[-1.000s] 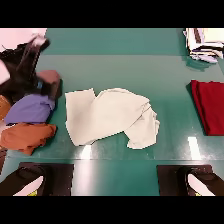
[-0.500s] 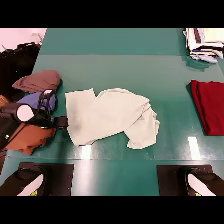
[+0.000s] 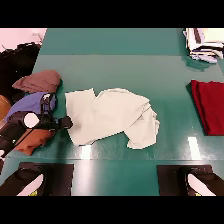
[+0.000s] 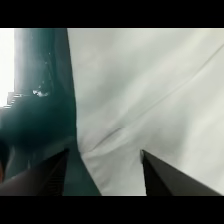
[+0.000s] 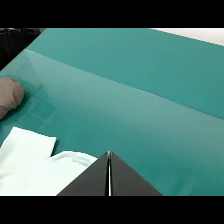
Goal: Fold the shirts.
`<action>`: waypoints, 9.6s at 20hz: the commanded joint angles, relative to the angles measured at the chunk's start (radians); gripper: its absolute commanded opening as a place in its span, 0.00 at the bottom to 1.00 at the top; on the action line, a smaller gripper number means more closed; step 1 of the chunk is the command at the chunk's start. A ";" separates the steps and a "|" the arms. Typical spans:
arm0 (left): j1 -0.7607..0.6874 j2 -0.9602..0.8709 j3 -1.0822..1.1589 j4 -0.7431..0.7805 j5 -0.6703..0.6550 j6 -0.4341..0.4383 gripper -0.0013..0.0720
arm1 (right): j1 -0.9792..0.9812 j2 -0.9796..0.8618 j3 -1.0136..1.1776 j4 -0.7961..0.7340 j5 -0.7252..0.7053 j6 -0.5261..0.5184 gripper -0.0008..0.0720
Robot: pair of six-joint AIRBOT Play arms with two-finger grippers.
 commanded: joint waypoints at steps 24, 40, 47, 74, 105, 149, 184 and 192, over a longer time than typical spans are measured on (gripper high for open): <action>0.001 -0.037 0.513 0.097 -0.058 0.069 0.05 | -0.244 -0.023 -1.053 0.079 -0.011 0.032 0.67; 0.001 -0.037 0.513 0.096 -0.058 0.069 0.05 | 0.061 -0.472 -0.843 0.164 -0.201 -0.013 0.08; 0.001 0.003 0.613 0.144 -0.101 0.070 0.05 | -0.018 -0.281 -0.819 0.080 -0.230 -0.015 0.03; 0.001 -0.087 1.306 0.150 -0.196 0.215 0.05 | -0.488 0.033 -0.008 0.000 0.264 0.126 0.03; 0.148 -0.113 0.144 -0.092 -0.314 0.187 0.73 | -0.293 -0.051 -0.713 0.008 -0.024 0.044 0.53; 0.148 -0.102 0.219 -0.383 -0.138 0.340 0.05 | -0.448 -0.260 -1.106 0.100 -0.223 0.004 0.25; 0.151 -0.072 1.152 -0.199 -0.373 0.245 0.05 | -0.352 -0.132 0.098 -0.134 0.242 0.078 0.03; 0.151 -0.537 0.977 -0.199 -0.270 0.309 0.05 | -0.166 -0.537 -0.192 -0.333 0.124 0.101 0.03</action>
